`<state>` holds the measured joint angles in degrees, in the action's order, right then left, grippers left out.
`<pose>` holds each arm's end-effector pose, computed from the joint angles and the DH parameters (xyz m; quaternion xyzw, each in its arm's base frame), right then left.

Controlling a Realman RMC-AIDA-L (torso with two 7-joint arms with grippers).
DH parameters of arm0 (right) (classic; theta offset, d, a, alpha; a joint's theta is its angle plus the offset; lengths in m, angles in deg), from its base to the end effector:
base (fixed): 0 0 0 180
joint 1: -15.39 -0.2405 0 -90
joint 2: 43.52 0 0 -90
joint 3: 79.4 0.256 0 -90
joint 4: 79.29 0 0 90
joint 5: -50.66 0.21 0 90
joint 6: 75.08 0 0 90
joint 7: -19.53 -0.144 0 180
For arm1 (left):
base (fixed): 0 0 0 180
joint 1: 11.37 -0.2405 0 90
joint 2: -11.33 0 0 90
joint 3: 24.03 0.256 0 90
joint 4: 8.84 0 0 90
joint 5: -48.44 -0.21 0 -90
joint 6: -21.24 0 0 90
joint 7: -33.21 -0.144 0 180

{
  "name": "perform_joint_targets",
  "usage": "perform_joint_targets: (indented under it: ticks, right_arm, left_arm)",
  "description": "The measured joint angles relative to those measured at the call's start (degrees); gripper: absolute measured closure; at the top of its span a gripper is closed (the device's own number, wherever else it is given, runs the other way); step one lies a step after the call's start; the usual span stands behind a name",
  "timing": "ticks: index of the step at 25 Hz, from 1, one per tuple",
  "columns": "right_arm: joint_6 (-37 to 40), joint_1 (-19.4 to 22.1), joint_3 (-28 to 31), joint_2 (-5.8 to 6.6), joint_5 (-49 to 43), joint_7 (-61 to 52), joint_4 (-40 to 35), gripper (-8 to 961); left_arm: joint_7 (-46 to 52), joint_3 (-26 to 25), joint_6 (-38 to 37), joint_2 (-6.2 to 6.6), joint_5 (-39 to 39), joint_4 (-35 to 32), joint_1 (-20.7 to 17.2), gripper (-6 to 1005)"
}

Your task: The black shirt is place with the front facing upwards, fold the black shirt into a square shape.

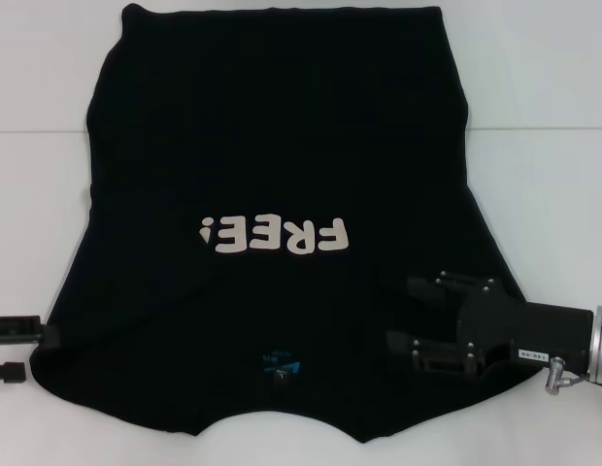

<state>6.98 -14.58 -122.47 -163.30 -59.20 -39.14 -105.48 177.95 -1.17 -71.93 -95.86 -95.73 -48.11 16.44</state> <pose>0.2737 0.3167 -0.0425 -0.9498 0.1343 0.2342 0.1583 -0.3683 0.2985 0.0987 -0.6371 -0.7505 -0.1174 0.1308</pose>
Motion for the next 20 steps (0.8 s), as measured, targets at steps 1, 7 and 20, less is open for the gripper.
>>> perform_joint_targets:
  ticks: [1,7,20]
  right_arm:
    - [0.01,0.00,0.00,0.00,-0.01,0.01,0.10,154]
    - [0.32,-0.11,0.00,0.00,-0.08,0.03,0.26,154]
    - [0.18,-0.02,-0.08,0.00,-0.09,-0.04,0.37,154]
  left_arm:
    - [-0.03,0.00,0.05,0.04,-0.01,0.39,0.05,138]
    - [-0.09,0.32,1.13,-0.06,-0.05,0.92,0.13,139]
    - [-0.62,0.50,4.49,-0.22,-0.06,3.04,0.09,156]
